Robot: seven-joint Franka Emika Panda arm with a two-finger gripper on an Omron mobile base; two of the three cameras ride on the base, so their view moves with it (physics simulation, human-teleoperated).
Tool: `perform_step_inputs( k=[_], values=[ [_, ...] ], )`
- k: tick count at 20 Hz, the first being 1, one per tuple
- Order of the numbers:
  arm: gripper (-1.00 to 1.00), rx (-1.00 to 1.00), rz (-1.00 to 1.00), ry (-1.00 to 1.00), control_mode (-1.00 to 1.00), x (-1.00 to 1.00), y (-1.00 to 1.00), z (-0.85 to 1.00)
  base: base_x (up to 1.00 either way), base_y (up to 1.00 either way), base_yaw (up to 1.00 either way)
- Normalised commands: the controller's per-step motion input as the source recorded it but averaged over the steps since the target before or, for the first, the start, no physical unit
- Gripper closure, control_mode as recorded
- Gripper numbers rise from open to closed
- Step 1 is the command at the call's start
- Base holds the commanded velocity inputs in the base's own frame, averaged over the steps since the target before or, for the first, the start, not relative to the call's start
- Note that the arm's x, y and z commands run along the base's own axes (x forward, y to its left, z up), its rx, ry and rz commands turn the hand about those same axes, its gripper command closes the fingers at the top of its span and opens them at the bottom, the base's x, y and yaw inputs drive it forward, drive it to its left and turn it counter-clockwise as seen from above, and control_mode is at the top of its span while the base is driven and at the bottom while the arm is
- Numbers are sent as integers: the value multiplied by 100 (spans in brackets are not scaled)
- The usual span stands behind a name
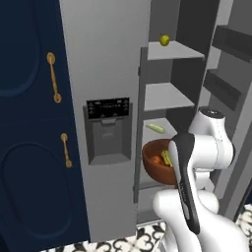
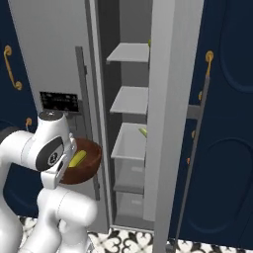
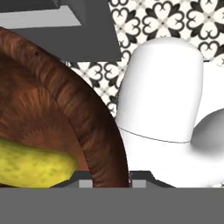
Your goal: Pick the chicken drumstick and cucumber from their plates and place them in the bowl. Then put the bowl in the fridge.
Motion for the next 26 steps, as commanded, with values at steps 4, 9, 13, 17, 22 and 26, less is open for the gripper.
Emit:
perform_step_inputs(
  k=[4, 9, 13, 17, 22, 26],
  values=[
    [100, 0, 0, 0, 100, 0, 0, 0, 52, -23, -7],
    [100, 0, 0, 0, 100, 0, 0, 0, 63, -15, -2],
    [100, 0, 0, 0, 100, 0, 0, 0, 20, -47, 0],
    [100, 0, 0, 0, 100, 0, 0, 0, 22, -38, -2],
    [100, 0, 0, 0, 100, 0, 0, 0, 46, -12, -4],
    [100, 0, 0, 0, 100, 0, 0, 0, 56, 0, 0]
  ],
)
